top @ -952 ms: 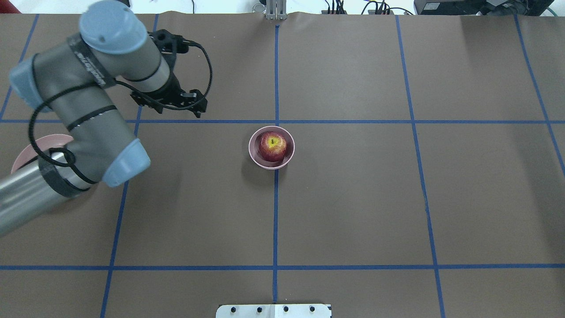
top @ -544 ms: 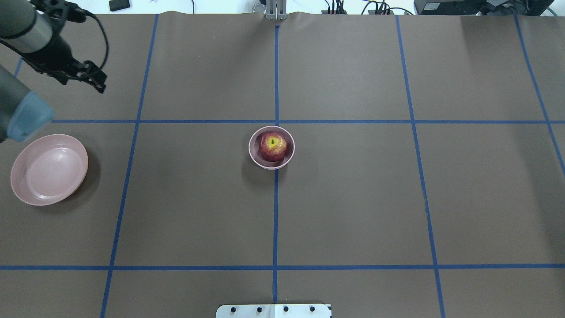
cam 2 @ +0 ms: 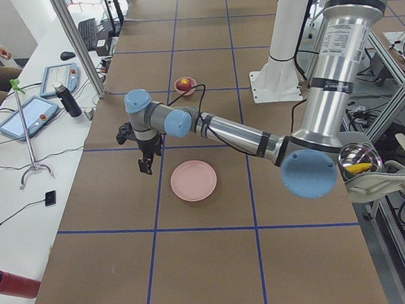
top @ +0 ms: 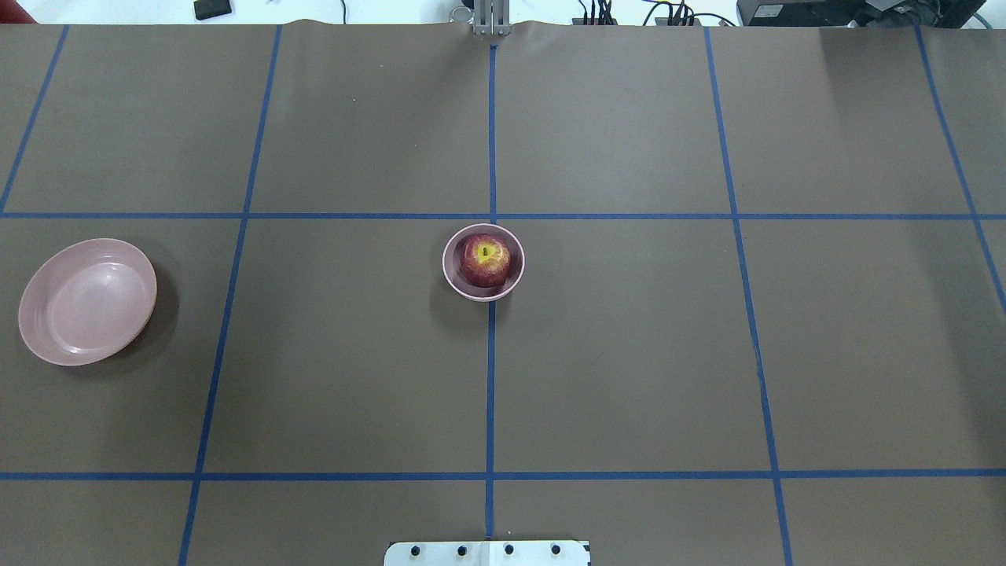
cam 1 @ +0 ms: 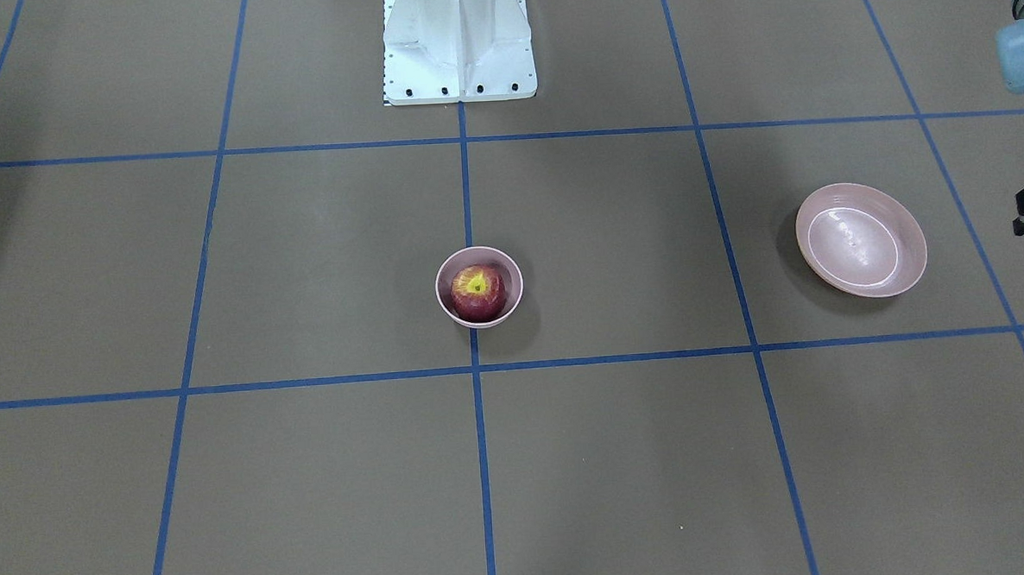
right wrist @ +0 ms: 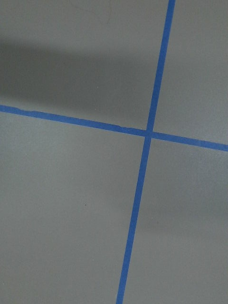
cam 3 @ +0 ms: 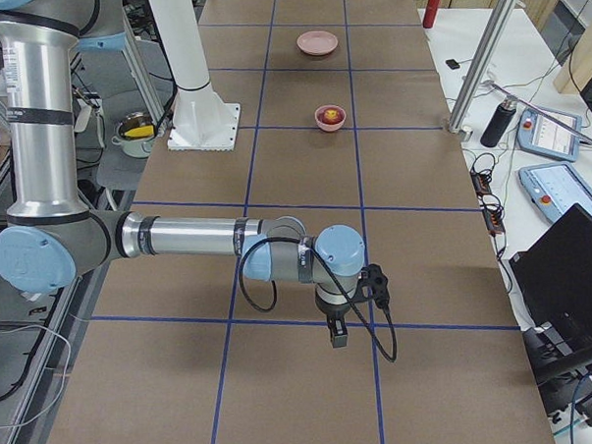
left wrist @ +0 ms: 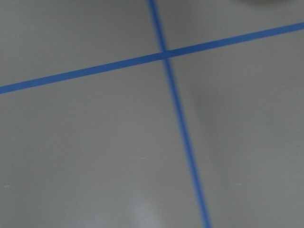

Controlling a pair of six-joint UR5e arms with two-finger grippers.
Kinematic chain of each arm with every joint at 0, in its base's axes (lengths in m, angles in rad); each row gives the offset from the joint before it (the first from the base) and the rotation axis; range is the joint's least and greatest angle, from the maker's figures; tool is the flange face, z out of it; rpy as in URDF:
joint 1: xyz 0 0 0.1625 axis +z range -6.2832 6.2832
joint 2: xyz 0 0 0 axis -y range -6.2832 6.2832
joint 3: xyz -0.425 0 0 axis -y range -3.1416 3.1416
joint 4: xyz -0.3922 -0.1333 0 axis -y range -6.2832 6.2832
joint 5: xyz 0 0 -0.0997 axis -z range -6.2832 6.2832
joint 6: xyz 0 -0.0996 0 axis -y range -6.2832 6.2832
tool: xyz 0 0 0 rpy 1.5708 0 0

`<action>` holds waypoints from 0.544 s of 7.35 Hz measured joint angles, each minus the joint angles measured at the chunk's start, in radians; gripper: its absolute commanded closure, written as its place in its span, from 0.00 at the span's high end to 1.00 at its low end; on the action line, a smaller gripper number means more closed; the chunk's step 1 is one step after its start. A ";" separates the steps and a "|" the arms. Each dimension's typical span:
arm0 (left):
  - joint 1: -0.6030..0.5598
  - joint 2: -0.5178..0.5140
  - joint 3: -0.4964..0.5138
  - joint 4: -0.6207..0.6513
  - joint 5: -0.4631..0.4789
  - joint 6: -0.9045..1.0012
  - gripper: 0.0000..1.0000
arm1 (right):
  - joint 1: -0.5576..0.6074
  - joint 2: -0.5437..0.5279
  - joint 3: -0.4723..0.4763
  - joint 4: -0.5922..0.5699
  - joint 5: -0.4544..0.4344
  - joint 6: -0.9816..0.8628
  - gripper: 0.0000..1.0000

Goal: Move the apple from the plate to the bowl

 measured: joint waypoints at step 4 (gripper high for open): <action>-0.189 0.129 0.003 0.000 -0.050 0.078 0.98 | 0.000 0.000 0.003 -0.001 0.001 0.004 1.00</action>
